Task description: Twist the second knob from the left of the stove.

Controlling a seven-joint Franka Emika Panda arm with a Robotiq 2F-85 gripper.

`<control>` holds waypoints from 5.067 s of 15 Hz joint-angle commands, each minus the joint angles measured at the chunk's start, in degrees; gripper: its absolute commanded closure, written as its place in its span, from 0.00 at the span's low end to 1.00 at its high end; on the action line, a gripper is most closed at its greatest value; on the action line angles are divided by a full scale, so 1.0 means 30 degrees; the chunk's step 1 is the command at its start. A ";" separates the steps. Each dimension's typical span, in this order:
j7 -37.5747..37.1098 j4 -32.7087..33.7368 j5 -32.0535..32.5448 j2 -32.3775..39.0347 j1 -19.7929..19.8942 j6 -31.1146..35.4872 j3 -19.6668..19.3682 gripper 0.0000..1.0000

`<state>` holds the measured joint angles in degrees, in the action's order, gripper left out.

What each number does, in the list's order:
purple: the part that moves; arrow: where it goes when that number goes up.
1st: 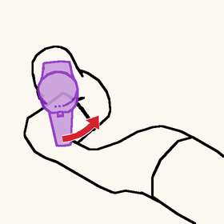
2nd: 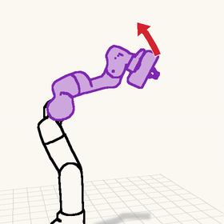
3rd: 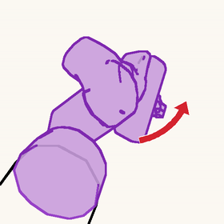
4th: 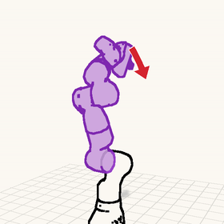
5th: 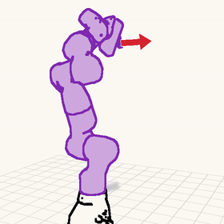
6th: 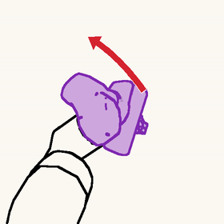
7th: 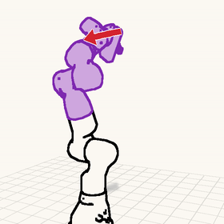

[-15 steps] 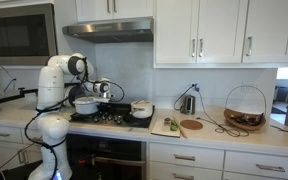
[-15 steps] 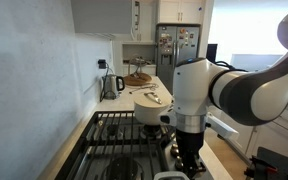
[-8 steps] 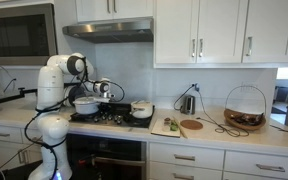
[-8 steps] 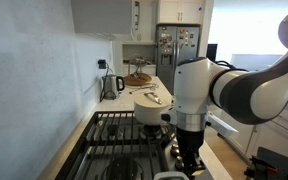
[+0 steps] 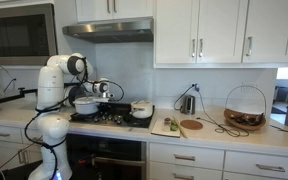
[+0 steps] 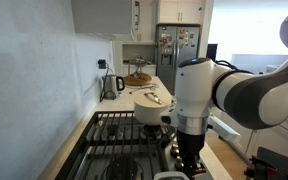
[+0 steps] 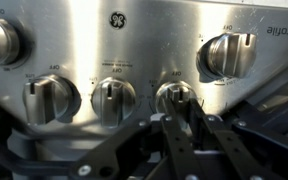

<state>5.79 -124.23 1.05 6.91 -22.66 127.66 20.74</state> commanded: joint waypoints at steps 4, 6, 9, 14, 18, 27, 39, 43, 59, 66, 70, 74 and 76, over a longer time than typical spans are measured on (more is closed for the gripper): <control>-0.1018 0.0133 0.1435 0.1109 -0.0115 0.0785 -0.0063 0.95; 0.0966 0.0132 0.0755 0.0981 0.0031 0.0324 0.0147 0.95; 0.4960 0.0515 0.0267 0.1079 0.0326 -0.0342 0.0275 0.95; 1.0554 0.1360 0.0305 0.1781 0.0628 -0.1114 0.0316 0.95; 1.4971 0.2173 -0.0056 0.2337 0.0907 -0.2215 0.0407 0.95; 2.0347 0.2481 -0.1316 0.2626 0.1346 -0.2743 0.0400 0.95; 2.5143 0.5254 -0.2445 0.4660 0.1814 -0.7978 0.0191 0.95; 2.5929 0.6550 -0.1966 0.5573 0.1729 -0.9687 0.0140 0.95; 2.0209 0.6406 0.0676 0.3314 0.1503 -0.6349 -0.0213 0.00; 1.7765 0.5978 0.0849 0.1532 0.1388 -0.4002 -0.0338 0.00; 1.6645 0.6986 0.1203 0.1373 0.1520 -0.4277 -0.0527 0.00; 1.6036 0.6972 0.1410 0.0593 0.1520 -0.4390 -0.0514 0.00; 1.5611 0.6795 0.1585 0.0213 0.1436 -0.4434 -0.0463 0.00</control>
<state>55.71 -102.75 4.18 10.20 -17.84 114.78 19.38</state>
